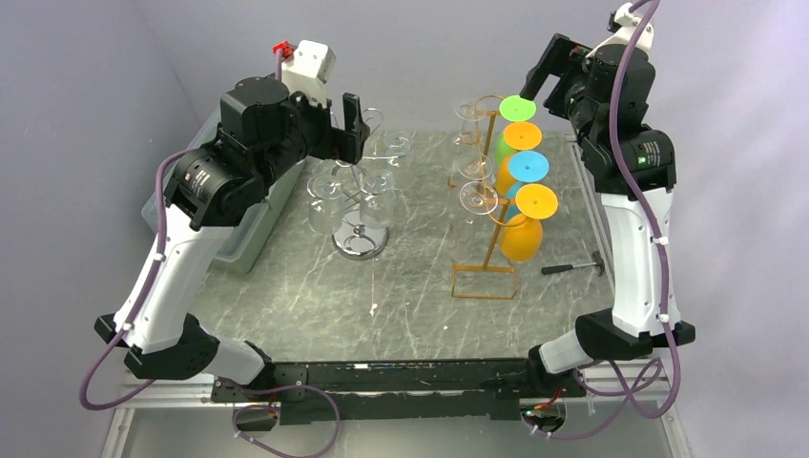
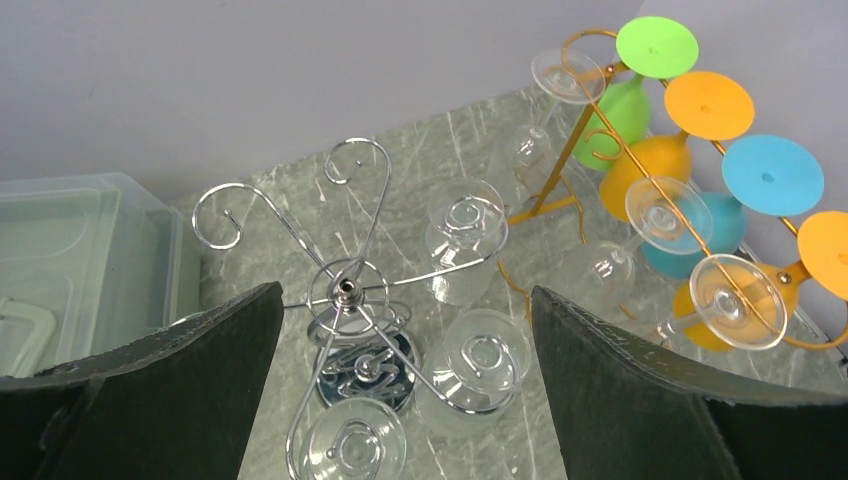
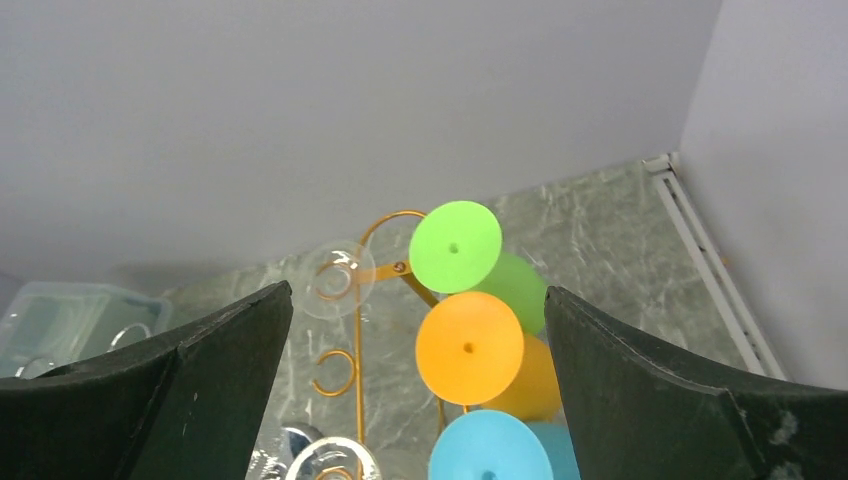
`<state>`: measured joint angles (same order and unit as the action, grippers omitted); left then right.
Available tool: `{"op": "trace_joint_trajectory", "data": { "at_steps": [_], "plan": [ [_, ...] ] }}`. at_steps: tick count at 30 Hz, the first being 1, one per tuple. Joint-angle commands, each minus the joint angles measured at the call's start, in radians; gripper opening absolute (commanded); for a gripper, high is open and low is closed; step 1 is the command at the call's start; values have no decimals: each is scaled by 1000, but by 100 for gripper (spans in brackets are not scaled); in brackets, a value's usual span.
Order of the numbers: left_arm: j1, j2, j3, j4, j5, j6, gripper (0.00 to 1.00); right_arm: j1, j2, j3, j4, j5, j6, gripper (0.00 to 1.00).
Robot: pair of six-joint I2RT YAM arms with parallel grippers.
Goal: Take the wine glass off the wine glass rack
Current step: Pick up the wine glass from the wine rack.
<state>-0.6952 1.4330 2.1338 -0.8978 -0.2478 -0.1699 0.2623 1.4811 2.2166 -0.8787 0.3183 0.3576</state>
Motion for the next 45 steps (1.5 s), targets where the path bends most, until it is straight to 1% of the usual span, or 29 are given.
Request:
{"op": "trace_joint_trajectory", "data": {
  "at_steps": [1, 6, 8, 11, 14, 17, 22, 26, 30, 33, 45],
  "plan": [
    [-4, -38, -17, 3, 50, -8, 99, -23, -19, -8, -54, 38, -4, 100],
    [-4, -56, -75, 18, 60, -21, 99, -47, 58, 30, -120, 9, -35, 100],
    [-4, -57, -85, 15, 65, -27, 99, -47, 59, 1, -138, 8, -30, 100],
    [-4, -60, -101, 14, 72, -27, 99, -49, -16, -125, -110, 8, -17, 100],
    [-4, -60, -121, 19, 72, -26, 99, -50, -93, -216, -102, -18, 2, 100],
    [-3, -57, -127, 17, 78, -28, 99, -51, -168, -283, -113, -5, 16, 100],
    [-4, -72, -157, 29, 75, -31, 99, -64, -281, -390, -144, -52, 43, 100],
    [-4, -71, -163, 27, 80, -36, 99, -49, -346, -463, -181, -104, 55, 100],
    [-3, -67, -166, 30, 86, -42, 99, -49, -398, -496, -215, -156, 60, 100],
    [-4, -67, -170, 38, 89, -48, 99, -49, -412, -501, -238, -162, 49, 100],
    [-3, -47, -159, 35, 93, -58, 99, -48, -388, -509, -289, -164, -8, 100]
  ]
}}
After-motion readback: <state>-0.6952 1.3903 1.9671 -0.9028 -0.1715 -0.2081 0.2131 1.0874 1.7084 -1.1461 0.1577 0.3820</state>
